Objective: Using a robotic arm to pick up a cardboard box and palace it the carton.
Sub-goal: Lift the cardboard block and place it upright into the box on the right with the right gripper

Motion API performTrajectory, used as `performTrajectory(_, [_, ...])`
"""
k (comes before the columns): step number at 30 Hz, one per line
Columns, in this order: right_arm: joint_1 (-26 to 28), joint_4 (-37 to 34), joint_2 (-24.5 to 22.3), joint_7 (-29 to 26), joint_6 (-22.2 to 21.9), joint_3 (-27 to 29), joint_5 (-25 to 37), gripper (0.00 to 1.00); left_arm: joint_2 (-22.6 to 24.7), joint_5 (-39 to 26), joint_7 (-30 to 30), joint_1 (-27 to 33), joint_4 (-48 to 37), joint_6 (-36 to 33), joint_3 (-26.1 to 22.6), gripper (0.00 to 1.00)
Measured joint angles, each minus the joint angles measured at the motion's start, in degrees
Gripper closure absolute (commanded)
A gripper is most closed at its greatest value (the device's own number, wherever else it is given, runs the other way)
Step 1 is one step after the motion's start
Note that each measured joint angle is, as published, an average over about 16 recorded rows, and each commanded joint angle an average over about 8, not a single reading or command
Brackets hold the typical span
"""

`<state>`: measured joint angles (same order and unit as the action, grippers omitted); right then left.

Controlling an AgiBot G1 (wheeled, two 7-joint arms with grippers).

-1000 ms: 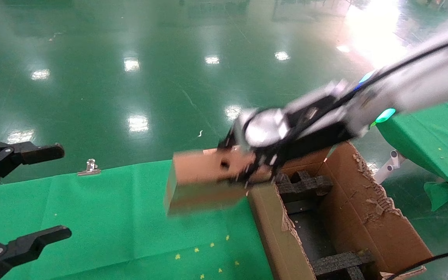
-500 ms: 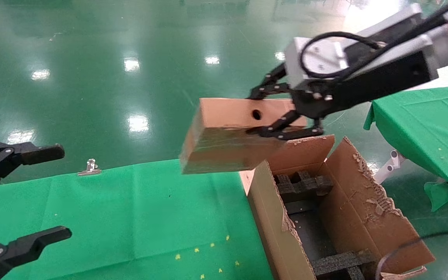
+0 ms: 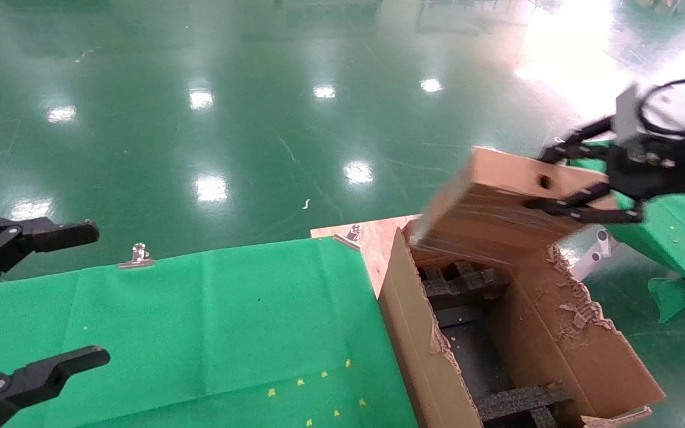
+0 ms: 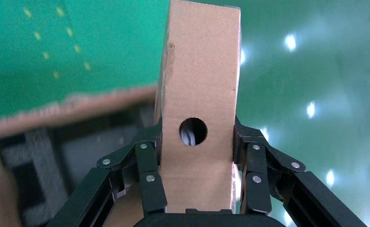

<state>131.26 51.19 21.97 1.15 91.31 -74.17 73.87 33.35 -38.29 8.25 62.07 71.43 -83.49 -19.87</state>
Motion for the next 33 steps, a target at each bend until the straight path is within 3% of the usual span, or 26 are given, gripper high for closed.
performTrajectory(12, [2.7,-5.6,-5.3,2.8,-0.2,-7.3,2.1,1.0,0.0,0.0,0.0,0.0,0.0,0.0,0.0,0.0])
performTrajectory(19, [2.6,-6.5,-5.8,0.5,-1.1,-8.9,1.3,1.0,0.0,0.0,0.0,0.0,0.0,0.0,0.0,0.0])
performTrajectory(26, [1.3,-5.0,-6.6,-9.0,-3.7,-10.2,1.5,1.0,0.0,0.0,0.0,0.0,0.0,0.0,0.0,0.0])
performTrajectory(33, [-0.5,0.3,-9.2,-26.0,-8.5,-11.7,3.2,1.0,0.0,0.0,0.0,0.0,0.0,0.0,0.0,0.0])
